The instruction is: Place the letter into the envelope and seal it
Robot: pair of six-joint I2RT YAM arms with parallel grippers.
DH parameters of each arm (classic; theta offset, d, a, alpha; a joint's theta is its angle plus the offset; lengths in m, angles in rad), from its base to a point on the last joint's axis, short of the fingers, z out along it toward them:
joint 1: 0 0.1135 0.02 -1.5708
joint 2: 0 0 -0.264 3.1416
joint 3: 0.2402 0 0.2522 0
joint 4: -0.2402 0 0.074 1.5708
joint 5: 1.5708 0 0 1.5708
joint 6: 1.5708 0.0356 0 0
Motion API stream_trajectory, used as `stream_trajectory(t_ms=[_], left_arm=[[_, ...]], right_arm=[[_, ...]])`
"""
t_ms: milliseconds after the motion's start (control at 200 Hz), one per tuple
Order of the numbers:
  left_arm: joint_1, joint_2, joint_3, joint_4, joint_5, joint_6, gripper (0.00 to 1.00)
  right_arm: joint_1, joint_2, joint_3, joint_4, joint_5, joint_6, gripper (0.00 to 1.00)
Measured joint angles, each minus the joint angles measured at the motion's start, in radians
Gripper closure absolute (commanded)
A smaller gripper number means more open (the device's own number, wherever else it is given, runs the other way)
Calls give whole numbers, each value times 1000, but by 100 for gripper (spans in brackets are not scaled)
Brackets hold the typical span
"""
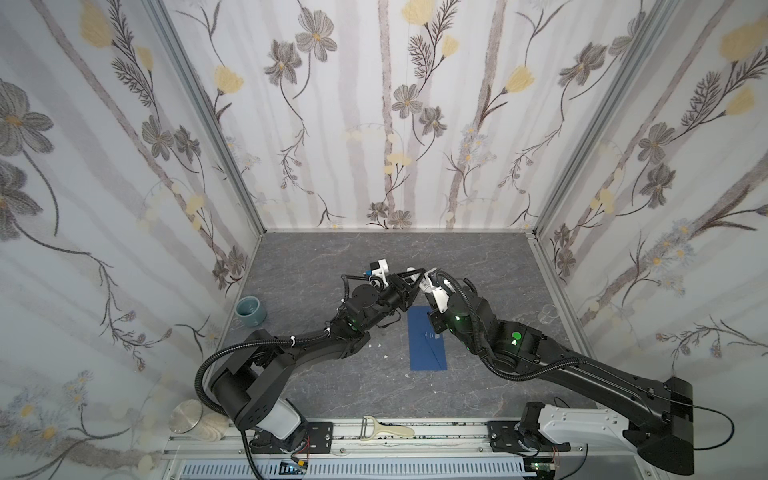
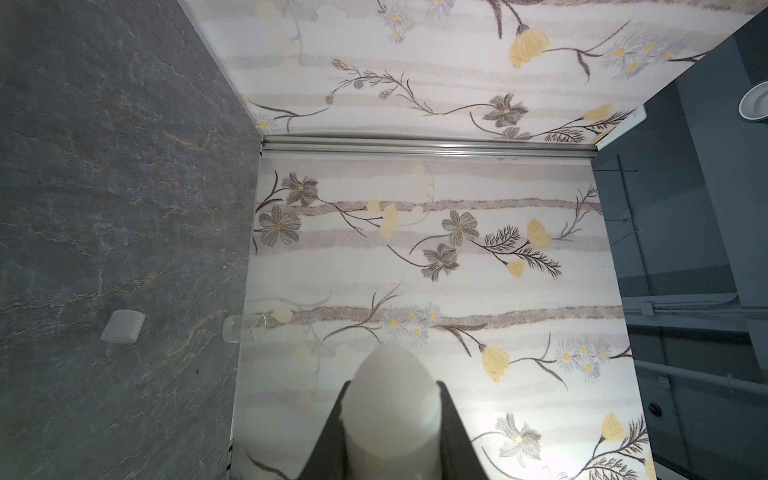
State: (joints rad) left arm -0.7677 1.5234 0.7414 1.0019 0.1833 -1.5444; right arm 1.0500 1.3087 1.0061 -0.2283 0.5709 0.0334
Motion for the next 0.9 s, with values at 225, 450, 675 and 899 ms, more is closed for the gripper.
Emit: stream_trajectory(t_ms=[225, 450, 675, 899], left_arm=[[2, -9, 0, -18, 16, 2, 100], [2, -9, 0, -43, 36, 15, 100], [2, -9, 0, -65, 46, 19, 100], [2, -10, 0, -79, 47, 19, 100]], right_arm=[[86, 53, 19, -8, 195, -141, 92], [161, 129, 21, -3, 407, -289, 94], [201, 197, 21, 14, 562, -393, 96], [213, 229, 16, 34, 621, -437, 96]])
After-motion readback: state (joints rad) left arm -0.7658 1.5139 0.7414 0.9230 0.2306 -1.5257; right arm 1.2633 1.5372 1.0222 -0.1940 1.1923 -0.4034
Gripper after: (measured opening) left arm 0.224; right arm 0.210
